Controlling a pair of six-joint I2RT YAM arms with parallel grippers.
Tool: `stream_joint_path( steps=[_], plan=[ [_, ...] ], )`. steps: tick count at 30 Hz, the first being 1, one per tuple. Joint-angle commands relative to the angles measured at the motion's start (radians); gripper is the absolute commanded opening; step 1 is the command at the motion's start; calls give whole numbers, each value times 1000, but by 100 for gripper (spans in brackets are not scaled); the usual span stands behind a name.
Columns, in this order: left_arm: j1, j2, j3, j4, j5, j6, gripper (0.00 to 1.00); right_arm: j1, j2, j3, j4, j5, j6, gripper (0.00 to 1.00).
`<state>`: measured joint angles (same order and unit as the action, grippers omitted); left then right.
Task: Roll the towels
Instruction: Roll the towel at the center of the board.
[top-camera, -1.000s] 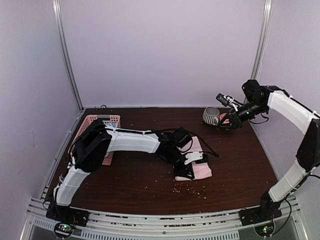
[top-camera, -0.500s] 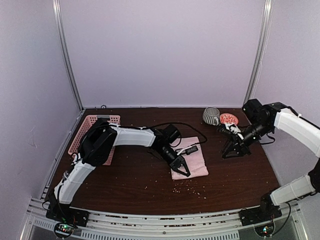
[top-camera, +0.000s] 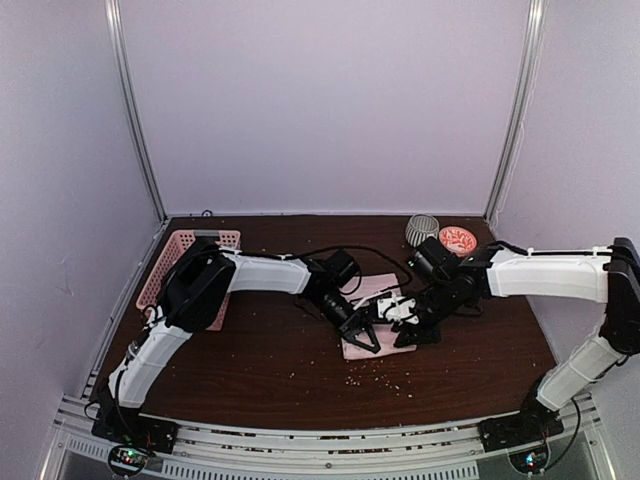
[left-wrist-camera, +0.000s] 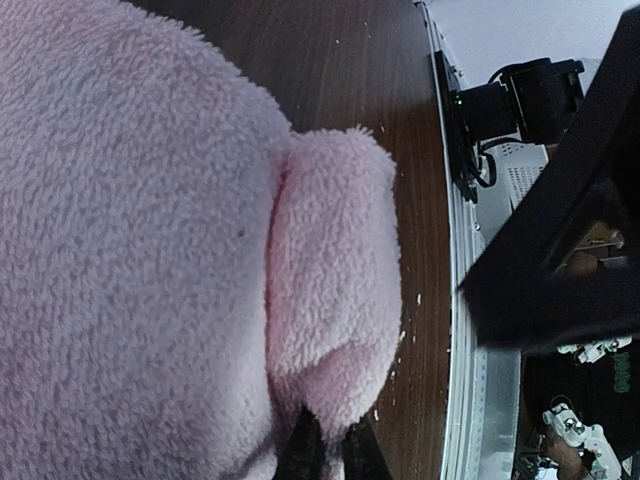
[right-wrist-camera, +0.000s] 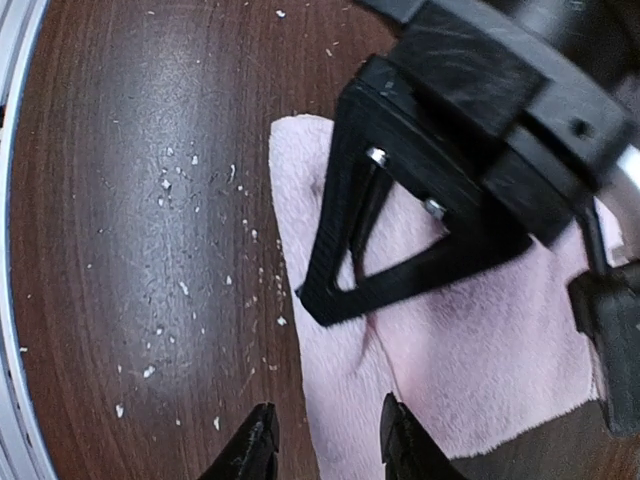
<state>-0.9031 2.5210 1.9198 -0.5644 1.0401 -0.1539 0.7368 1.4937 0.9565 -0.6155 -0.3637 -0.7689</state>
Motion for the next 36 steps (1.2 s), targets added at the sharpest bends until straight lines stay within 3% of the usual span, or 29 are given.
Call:
stream_joint_path(
  steps=[1,9,19,22,26,29,36],
  plan=[
    [10,41,-7,-23,-32,-22,1,61,82,8,104,108,51,36],
    [17,42,-8,-24,-35,-11,1,85,162,2,142,190,72,33],
    [30,12,-22,-25,-58,4,1,80,229,39,19,85,52,9],
    [30,-27,-46,-6,-109,16,10,55,254,93,-76,-25,55,6],
    [38,-195,-191,139,-242,-7,26,5,311,177,-235,-163,48,5],
    [65,-329,-341,280,-340,-66,33,-49,358,231,-346,-261,25,5],
    [106,-534,-548,412,-579,-108,36,-156,584,393,-566,-410,-38,4]
  ],
)
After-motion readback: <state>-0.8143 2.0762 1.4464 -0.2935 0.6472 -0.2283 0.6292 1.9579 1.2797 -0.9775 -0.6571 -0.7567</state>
